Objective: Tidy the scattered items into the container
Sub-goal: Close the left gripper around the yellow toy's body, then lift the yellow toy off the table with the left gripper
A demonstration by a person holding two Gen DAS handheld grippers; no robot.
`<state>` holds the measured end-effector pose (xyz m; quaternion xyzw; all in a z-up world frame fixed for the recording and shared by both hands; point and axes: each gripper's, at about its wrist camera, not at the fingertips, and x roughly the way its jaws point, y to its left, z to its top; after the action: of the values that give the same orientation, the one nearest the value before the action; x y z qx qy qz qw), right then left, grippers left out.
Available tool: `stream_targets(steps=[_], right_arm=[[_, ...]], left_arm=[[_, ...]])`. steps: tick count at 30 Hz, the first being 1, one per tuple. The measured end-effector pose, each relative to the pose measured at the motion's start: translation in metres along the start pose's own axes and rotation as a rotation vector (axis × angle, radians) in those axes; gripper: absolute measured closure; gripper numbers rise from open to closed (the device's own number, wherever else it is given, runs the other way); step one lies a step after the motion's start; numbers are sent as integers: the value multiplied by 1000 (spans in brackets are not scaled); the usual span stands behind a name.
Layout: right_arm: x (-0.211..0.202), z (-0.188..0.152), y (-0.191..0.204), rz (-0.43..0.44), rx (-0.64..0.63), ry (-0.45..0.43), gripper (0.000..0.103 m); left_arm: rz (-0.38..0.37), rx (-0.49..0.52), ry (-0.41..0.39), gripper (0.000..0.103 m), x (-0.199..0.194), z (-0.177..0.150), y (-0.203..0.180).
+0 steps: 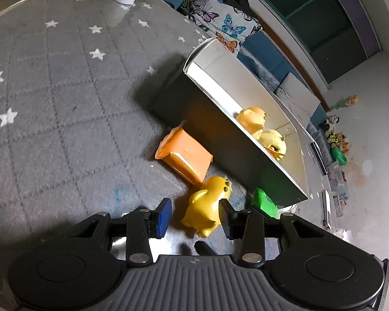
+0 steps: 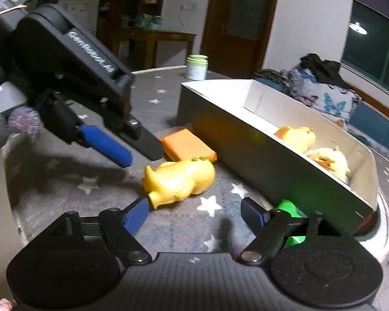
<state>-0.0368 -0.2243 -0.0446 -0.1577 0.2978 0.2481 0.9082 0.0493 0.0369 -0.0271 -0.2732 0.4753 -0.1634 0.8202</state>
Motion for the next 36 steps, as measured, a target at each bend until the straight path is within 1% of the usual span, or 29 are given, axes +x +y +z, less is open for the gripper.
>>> stream_targets(steps=[4, 10, 13, 19, 22, 26, 28, 31, 33, 36], right_arm=[[4, 2, 0, 35, -41, -14, 18], [17, 5, -3, 98, -61, -2, 18], [24, 8, -6, 130, -73, -4, 18], [34, 12, -16, 201, -85, 3, 19], [36, 14, -18, 219, -100, 4, 19], [39, 14, -20, 238, -108, 4, 20], [40, 15, -21, 244, -108, 4, 24], [40, 15, -20, 246, -106, 4, 25], [41, 15, -20, 248, -105, 4, 30], [41, 15, -19, 250, -104, 4, 30]], left_arm=[[-8, 15, 1, 61, 3, 0, -1], [-28, 45, -2, 61, 7, 3, -6], [-42, 85, 10, 61, 11, 3, -11], [-28, 162, 34, 61, 19, 2, -19], [-23, 182, 42, 61, 21, 0, -21], [-18, 179, 49, 61, 22, 2, -20], [-13, 185, 53, 61, 23, 2, -21], [-5, 191, 63, 61, 25, 3, -22], [-2, 195, 70, 61, 27, 3, -23], [3, 204, 79, 61, 29, 2, -25]])
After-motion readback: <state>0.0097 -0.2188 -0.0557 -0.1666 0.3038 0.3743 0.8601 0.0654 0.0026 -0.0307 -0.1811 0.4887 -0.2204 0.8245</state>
